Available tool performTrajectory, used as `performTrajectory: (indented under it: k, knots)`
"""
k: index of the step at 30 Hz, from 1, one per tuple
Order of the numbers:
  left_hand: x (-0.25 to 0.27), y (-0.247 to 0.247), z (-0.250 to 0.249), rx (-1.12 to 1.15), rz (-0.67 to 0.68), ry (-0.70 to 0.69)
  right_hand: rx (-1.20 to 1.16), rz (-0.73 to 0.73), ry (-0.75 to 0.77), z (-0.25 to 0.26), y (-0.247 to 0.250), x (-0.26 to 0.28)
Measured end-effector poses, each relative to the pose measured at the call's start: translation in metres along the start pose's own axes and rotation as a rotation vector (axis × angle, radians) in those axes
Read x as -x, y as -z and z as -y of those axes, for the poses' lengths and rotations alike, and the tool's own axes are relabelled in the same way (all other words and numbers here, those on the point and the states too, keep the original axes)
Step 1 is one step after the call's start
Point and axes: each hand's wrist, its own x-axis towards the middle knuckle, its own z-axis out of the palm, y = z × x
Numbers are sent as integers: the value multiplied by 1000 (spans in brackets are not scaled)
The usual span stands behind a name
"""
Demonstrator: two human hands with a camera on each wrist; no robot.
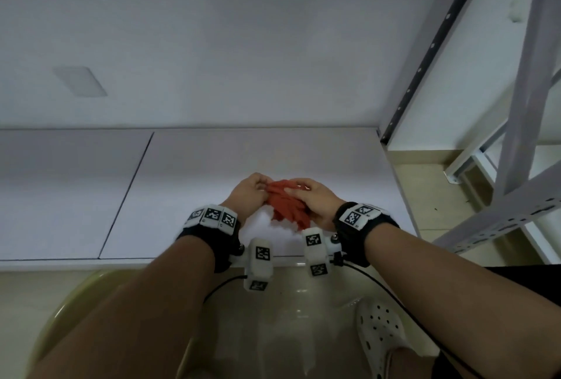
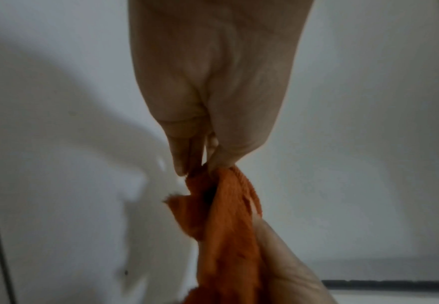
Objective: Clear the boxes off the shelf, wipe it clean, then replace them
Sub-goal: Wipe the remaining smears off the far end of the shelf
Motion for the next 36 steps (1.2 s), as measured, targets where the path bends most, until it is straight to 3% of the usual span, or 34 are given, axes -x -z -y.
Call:
performTrajectory:
  k: [4,6,8,11,13,15,19,22,28,31,36]
  knots:
    - [-9,22,13,-322,-119,5,232,-199,188,4,-1,-11]
    - [-11,35,21,-371,-172,31,296,-244,286,15,-6,-12]
    - [-11,46,29,-387,-195,58,593,-246,440,24,-9,-20]
    - [-10,58,36,-457,-227,91,1194,25,473,18,-14,-29]
    - [-8,65,40,-539,-270,119,1418,197,395,5,-18,-36]
    - [-8,71,44,-603,-304,116,1552,247,332,-4,-18,-40]
    - [-10,77,52,-646,-300,123,1667,349,317,-19,-24,-45]
    - [-15,77,54,-644,-321,123,1763,332,335,-33,-38,-54]
    - [-23,79,61,-653,-339,95,1707,393,312,-17,-38,-73]
    - [-21,79,65,-631,-337,86,1634,324,330,-14,-21,-74]
    - [-17,80,70,-613,-334,107,1393,80,346,-15,40,-75]
